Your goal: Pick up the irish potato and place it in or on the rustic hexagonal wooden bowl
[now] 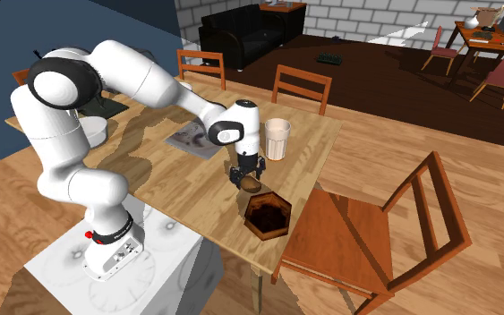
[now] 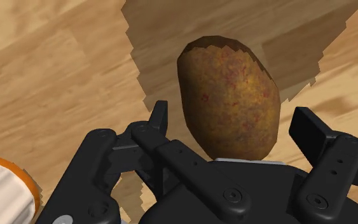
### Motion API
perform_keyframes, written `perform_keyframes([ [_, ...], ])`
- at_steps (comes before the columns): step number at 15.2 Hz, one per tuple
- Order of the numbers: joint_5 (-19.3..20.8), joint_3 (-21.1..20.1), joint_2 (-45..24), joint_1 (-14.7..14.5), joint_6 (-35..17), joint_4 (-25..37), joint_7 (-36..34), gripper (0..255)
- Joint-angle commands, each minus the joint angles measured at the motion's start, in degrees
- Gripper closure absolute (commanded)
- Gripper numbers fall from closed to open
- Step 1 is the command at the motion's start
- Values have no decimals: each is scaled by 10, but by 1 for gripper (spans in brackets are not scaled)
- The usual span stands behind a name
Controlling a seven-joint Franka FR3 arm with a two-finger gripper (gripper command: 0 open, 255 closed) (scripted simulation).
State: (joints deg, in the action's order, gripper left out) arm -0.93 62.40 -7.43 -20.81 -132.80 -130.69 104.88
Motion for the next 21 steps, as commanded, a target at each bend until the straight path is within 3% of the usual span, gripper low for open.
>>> perform_keyframes([
  [1,-2,-1,-1,1,0,0,1,0],
  [4,-1,-1,-1,1,0,0,1,0],
  [5,-1,-1,-1,1,0,0,1,255],
  [14,-2,-1,-1,1,0,0,1,255],
  [21,76,17,67,-22,55,21,-51,255],
])
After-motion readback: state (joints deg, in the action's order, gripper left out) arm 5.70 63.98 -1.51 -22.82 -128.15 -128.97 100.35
